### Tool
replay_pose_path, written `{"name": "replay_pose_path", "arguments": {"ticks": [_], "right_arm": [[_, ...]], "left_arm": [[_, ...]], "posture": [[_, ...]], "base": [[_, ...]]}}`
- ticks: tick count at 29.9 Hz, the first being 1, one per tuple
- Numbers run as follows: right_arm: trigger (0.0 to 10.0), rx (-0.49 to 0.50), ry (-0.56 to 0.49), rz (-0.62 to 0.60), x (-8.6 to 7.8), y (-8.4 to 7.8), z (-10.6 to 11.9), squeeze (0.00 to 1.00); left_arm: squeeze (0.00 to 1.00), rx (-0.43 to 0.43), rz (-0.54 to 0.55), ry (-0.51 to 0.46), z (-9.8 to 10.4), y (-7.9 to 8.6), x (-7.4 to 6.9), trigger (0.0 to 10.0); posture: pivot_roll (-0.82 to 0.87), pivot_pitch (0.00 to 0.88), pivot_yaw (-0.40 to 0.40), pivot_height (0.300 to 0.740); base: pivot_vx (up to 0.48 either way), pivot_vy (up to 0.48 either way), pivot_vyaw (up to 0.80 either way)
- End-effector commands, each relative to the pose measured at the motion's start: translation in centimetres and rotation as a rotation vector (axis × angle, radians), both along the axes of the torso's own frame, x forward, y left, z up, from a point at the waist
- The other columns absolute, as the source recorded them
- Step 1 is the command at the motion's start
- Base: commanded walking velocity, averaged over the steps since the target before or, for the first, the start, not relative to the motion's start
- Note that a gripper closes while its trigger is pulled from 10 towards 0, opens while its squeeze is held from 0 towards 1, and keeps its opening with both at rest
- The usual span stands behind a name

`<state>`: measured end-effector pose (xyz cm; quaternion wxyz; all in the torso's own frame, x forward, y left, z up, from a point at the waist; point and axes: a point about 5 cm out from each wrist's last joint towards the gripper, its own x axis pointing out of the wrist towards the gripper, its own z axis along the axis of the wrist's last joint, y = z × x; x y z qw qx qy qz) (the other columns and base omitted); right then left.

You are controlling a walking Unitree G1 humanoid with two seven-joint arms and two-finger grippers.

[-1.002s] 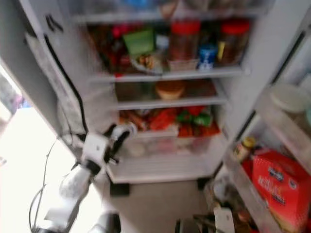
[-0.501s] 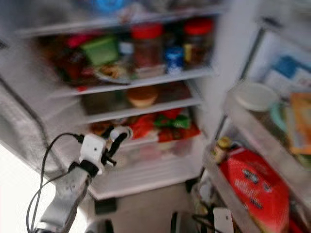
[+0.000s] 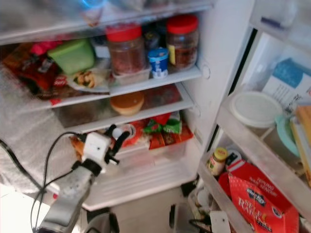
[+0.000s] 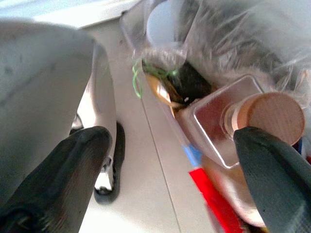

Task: Restocking fridge

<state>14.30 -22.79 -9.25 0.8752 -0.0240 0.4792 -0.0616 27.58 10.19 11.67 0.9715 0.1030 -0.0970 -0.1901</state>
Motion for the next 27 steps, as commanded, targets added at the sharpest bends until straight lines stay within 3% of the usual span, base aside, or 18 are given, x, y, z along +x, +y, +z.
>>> {"name": "replay_pose_path", "arguments": {"ticks": [1, 6, 12, 21, 25, 27], "right_arm": [[10.0, 0.035, -0.008, 0.003, 0.3, 0.8, 0.0, 0.00], [10.0, 0.041, -0.004, 0.010, 0.3, 0.8, -0.1, 0.00], [10.0, 0.043, -0.006, 0.005, 0.3, 0.8, -0.1, 0.00], [10.0, 0.048, -0.011, 0.004, 0.4, 0.8, 0.0, 0.00], [10.0, 0.051, -0.016, 0.004, 0.4, 0.8, 0.0, 0.00], [10.0, 0.053, -0.018, -0.002, 0.3, 0.8, 0.0, 0.00]], "left_arm": [[0.00, 0.041, 0.103, -0.035, 0.4, 2.2, 0.2, 10.0], [0.00, 0.139, 0.147, -0.125, 1.1, 2.7, 0.1, 10.0], [0.00, 0.148, 0.183, -0.150, 1.3, 2.8, -0.1, 10.0], [0.00, 0.172, 0.214, -0.197, 1.1, 3.3, 0.8, 10.0], [0.00, 0.148, 0.234, -0.197, 0.4, 4.3, 1.3, 10.0], [0.00, 0.078, 0.269, -0.175, 0.4, 5.0, 1.6, 10.0]], "posture": [[-0.05, 0.066, 0.066, 0.615], [-0.05, 0.068, 0.067, 0.615], [-0.05, 0.068, 0.067, 0.615], [-0.06, 0.065, 0.063, 0.615], [-0.06, 0.065, 0.059, 0.615], [-0.07, 0.065, 0.058, 0.615]], "base": [[0.270, 0.000, 0.00], [0.153, 0.000, 0.00], [0.000, 0.000, 0.00], [0.000, 0.000, 0.00], [0.000, 0.000, 0.00], [0.000, 0.000, 0.00]]}}
